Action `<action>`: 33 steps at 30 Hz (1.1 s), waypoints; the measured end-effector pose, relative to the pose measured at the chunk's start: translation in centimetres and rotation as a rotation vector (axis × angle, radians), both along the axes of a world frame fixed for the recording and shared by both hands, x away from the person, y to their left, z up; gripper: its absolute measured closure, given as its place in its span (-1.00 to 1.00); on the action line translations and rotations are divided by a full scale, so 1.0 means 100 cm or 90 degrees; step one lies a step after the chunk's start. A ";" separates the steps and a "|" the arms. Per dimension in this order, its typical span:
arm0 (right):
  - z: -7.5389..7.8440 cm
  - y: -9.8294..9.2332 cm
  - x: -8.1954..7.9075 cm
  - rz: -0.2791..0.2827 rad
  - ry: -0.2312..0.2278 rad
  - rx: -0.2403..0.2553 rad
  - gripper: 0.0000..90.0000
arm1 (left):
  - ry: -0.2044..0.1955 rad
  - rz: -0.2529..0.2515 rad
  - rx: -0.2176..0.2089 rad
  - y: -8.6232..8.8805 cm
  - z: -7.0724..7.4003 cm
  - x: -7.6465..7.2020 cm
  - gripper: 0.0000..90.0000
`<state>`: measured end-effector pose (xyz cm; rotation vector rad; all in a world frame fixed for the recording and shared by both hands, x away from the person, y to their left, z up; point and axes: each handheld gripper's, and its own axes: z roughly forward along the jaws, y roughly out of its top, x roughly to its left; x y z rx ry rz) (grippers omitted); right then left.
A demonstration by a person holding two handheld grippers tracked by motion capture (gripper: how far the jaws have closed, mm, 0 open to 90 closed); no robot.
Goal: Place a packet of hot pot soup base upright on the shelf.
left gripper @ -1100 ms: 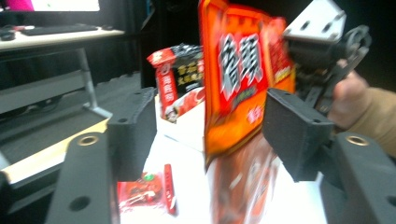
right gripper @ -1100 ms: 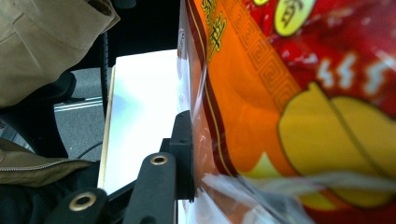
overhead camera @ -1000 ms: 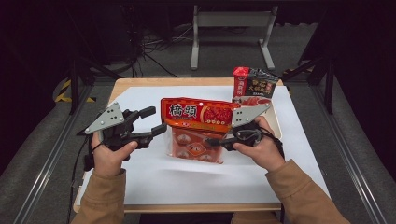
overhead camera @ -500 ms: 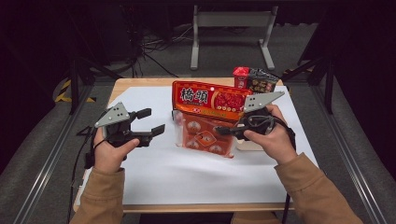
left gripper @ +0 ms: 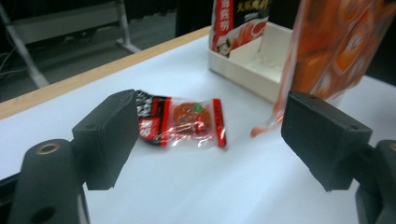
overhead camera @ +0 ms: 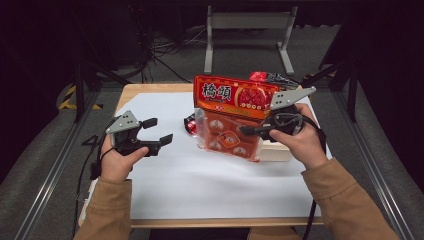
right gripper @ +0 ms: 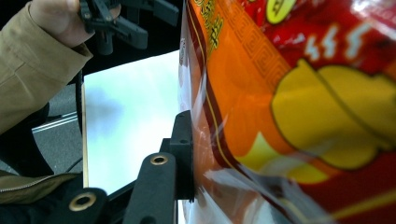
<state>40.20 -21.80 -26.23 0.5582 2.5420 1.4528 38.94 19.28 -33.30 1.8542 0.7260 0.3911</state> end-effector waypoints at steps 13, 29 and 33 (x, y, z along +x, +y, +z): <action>0.014 -0.023 0.010 -0.033 -0.021 0.002 0.57 | 0.027 0.010 0.008 0.005 -0.014 0.009 -0.60; 0.017 -0.056 0.027 -0.096 -0.052 -0.003 0.57 | 0.049 0.019 0.019 0.009 -0.026 0.016 -0.61; 0.016 -0.065 0.032 -0.111 -0.062 -0.004 0.57 | 0.056 0.019 0.021 0.009 -0.027 0.017 -0.62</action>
